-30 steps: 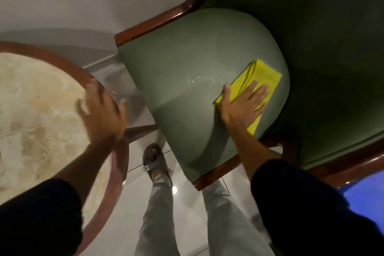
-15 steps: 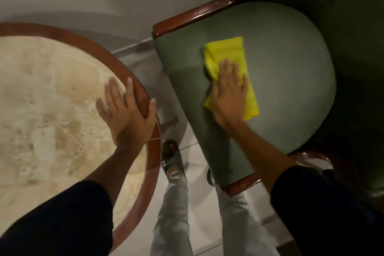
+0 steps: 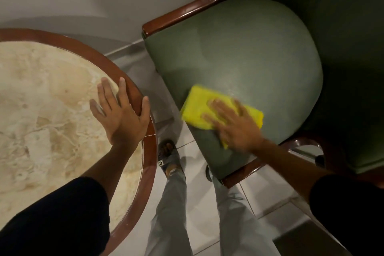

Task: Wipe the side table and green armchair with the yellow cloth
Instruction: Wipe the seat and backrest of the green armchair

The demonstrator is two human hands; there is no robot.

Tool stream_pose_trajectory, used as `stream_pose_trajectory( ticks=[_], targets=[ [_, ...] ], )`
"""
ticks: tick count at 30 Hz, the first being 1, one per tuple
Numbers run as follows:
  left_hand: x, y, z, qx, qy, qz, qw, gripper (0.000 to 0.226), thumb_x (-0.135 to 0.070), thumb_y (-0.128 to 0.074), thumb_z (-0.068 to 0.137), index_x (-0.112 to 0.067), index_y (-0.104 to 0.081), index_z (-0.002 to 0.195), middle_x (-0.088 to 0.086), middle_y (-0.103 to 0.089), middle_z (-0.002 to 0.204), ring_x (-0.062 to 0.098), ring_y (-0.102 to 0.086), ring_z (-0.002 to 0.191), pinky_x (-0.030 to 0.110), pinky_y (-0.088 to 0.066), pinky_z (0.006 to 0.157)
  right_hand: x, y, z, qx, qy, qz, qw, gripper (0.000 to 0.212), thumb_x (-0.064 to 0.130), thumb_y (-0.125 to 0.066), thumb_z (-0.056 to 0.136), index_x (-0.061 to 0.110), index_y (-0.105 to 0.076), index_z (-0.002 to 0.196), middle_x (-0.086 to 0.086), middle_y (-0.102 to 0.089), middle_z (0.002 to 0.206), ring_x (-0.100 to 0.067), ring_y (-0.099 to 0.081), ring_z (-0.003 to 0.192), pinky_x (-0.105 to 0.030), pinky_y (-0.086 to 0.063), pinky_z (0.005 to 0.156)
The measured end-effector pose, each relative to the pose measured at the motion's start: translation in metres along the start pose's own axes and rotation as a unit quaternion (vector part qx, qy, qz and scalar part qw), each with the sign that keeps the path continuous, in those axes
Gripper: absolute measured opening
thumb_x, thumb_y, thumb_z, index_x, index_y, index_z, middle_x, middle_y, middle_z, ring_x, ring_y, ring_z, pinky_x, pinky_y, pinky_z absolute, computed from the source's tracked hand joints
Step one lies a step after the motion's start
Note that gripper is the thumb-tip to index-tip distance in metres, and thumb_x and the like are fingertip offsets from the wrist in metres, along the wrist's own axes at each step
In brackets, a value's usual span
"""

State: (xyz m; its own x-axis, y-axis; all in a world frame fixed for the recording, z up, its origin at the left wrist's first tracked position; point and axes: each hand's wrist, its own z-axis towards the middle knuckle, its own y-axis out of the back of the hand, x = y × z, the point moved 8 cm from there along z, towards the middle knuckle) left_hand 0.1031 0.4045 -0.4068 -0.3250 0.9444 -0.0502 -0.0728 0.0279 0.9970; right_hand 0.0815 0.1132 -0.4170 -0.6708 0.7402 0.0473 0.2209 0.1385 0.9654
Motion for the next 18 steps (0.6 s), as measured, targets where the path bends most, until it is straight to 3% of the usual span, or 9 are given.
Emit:
stream_pose_trajectory(
  ticks=[2,5,8,10,11,12,14,16,18],
  targets=[
    [0.000,0.001,-0.001,-0.011,0.001,0.006,1.000,0.072,-0.066,-0.029,0.096,-0.021,-0.027,0.153,0.016,-0.026,0.162,0.032,-0.023,0.150,0.057,-0.020,0.119,-0.073,0.006,-0.009,-0.035,-0.251,0.068,0.965,0.056,0.036,-0.032,0.097,0.026,-0.024,0.151,-0.013,-0.024,0.161,-0.031,-0.022,0.149,-0.059,-0.023,0.115],
    [0.000,0.000,-0.002,-0.027,0.000,-0.002,1.000,0.072,-0.066,-0.029,0.096,-0.021,-0.028,0.152,0.015,-0.028,0.161,0.032,-0.025,0.150,0.057,-0.021,0.118,-0.122,0.002,-0.067,-0.107,-0.582,0.160,0.790,0.052,0.034,-0.032,0.101,0.026,-0.025,0.152,-0.012,-0.018,0.163,-0.028,-0.015,0.151,-0.053,-0.018,0.118],
    [0.001,-0.004,0.000,-0.024,-0.001,-0.014,1.000,0.072,-0.067,-0.029,0.095,-0.023,-0.026,0.152,0.014,-0.027,0.162,0.032,-0.024,0.150,0.058,-0.020,0.117,-0.079,-0.010,-0.111,-0.164,-0.713,0.207,0.649,0.052,0.032,-0.033,0.103,0.017,-0.027,0.152,-0.018,-0.020,0.161,-0.033,-0.018,0.149,-0.048,-0.023,0.117],
    [0.002,-0.007,0.000,-0.021,-0.003,-0.017,1.000,0.073,-0.067,-0.030,0.095,-0.023,-0.025,0.152,0.015,-0.026,0.162,0.031,-0.023,0.150,0.058,-0.019,0.117,-0.034,-0.017,-0.116,-0.174,-0.739,0.237,0.606,0.052,0.030,-0.035,0.103,0.012,-0.028,0.151,-0.021,-0.020,0.160,-0.036,-0.019,0.148,-0.048,-0.023,0.117],
    [0.003,-0.008,0.000,-0.019,-0.005,-0.016,1.000,0.072,-0.067,-0.030,0.095,-0.023,-0.025,0.152,0.015,-0.026,0.162,0.031,-0.023,0.150,0.058,-0.019,0.117,-0.014,-0.017,-0.108,-0.163,-0.730,0.240,0.619,0.052,0.030,-0.036,0.103,0.011,-0.028,0.151,-0.021,-0.021,0.160,-0.037,-0.019,0.148,-0.049,-0.022,0.117],
    [0.003,-0.009,-0.001,-0.018,-0.007,-0.013,1.000,0.072,-0.067,-0.030,0.095,-0.023,-0.024,0.153,0.015,-0.026,0.162,0.031,-0.023,0.150,0.058,-0.019,0.117,0.002,-0.016,-0.095,-0.143,-0.704,0.233,0.655,0.052,0.031,-0.035,0.103,0.013,-0.027,0.151,-0.020,-0.021,0.160,-0.037,-0.019,0.149,-0.052,-0.020,0.118],
    [0.002,-0.008,-0.001,-0.010,-0.011,-0.006,1.000,0.072,-0.066,-0.029,0.096,-0.022,-0.024,0.153,0.016,-0.026,0.162,0.032,-0.023,0.150,0.058,-0.019,0.117,0.026,-0.015,-0.063,-0.098,-0.601,0.204,0.767,0.054,0.035,-0.033,0.102,0.019,-0.023,0.153,-0.015,-0.019,0.162,-0.034,-0.015,0.150,-0.055,-0.014,0.120],
    [0.000,-0.005,-0.001,0.007,-0.007,-0.010,1.000,0.070,-0.063,-0.029,0.097,-0.019,-0.028,0.152,0.018,-0.027,0.161,0.034,-0.025,0.149,0.059,-0.020,0.117,0.048,-0.013,-0.030,-0.064,-0.415,0.146,0.896,0.057,0.035,-0.037,0.100,0.024,-0.020,0.154,-0.012,-0.020,0.162,-0.033,-0.013,0.150,-0.057,-0.012,0.120],
    [-0.005,0.003,-0.003,0.024,-0.011,-0.021,0.999,0.066,-0.056,-0.031,0.098,-0.015,-0.032,0.150,0.022,-0.029,0.159,0.037,-0.028,0.147,0.060,-0.023,0.115,0.071,-0.012,-0.011,-0.029,-0.187,0.079,0.979,0.059,0.035,-0.043,0.097,0.026,-0.024,0.152,-0.009,-0.023,0.162,-0.032,-0.014,0.150,-0.058,-0.015,0.120]
  ],
)
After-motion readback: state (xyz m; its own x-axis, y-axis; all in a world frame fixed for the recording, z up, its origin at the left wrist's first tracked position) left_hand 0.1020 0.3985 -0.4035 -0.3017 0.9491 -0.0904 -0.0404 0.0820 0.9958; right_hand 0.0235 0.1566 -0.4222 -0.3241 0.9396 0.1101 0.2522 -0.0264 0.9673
